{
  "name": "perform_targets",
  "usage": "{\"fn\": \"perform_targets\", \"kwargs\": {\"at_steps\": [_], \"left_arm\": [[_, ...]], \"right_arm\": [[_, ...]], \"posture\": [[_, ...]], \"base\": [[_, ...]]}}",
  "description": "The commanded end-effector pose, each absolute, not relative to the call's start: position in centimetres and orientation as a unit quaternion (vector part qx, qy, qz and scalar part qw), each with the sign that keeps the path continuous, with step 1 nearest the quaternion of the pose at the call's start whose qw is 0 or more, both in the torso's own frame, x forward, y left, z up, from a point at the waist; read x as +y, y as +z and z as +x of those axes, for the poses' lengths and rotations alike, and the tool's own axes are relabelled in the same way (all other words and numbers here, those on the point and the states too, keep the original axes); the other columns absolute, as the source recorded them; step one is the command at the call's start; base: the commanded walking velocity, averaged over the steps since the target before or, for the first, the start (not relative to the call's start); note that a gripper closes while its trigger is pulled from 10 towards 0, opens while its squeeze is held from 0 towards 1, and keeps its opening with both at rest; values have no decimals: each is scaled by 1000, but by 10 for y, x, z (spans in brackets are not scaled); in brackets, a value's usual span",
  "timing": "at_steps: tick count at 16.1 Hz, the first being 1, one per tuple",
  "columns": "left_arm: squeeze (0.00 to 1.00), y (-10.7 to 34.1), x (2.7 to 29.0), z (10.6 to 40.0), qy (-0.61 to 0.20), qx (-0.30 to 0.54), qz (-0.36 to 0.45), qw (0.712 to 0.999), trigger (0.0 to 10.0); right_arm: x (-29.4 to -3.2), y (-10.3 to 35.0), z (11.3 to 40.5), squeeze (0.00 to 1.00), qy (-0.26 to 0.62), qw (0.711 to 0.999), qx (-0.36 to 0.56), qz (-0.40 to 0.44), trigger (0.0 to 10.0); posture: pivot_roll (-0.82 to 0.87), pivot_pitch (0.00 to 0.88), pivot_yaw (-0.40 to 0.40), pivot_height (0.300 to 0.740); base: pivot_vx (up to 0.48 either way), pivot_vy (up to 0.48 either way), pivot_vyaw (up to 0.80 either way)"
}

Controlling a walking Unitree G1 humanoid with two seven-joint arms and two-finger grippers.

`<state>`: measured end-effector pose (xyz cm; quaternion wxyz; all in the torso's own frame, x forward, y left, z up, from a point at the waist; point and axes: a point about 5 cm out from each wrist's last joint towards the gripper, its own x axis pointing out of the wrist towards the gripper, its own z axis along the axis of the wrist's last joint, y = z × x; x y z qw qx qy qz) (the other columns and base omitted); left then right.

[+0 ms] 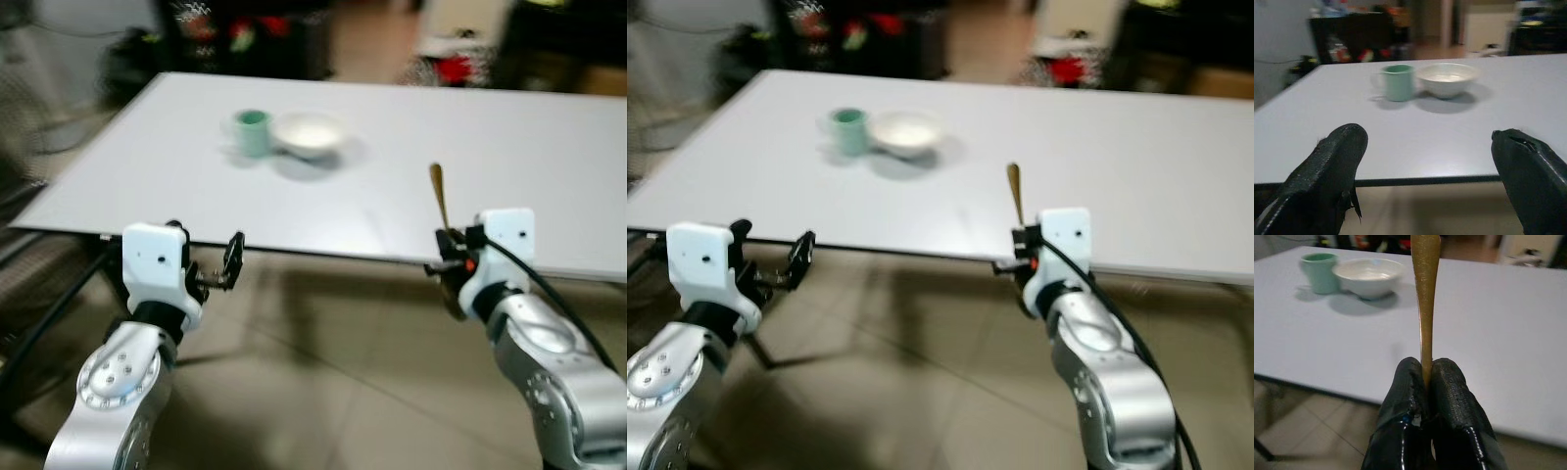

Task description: Setting the table

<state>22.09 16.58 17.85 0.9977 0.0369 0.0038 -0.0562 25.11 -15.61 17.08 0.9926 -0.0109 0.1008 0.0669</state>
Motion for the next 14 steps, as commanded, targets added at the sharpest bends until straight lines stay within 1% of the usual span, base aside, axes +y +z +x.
{"fn": "perform_targets", "kwargs": {"at_steps": [1,8,14], "left_arm": [[0,177,170,221,-52,9,42,998,10000],[0,179,173,223,-54,6,47,997,10000],[0,178,170,226,-66,6,46,997,10000]], "right_arm": [[-149,173,252,0,84,992,97,-7,10000],[-146,171,253,0,90,991,98,-3,10000],[-148,169,252,0,81,992,99,1,10000]], "posture": [[-10,14,-1,740],[-5,2,0,740],[-13,0,14,740]], "base": [[394,0,0],[395,0,0],[394,0,0]]}}
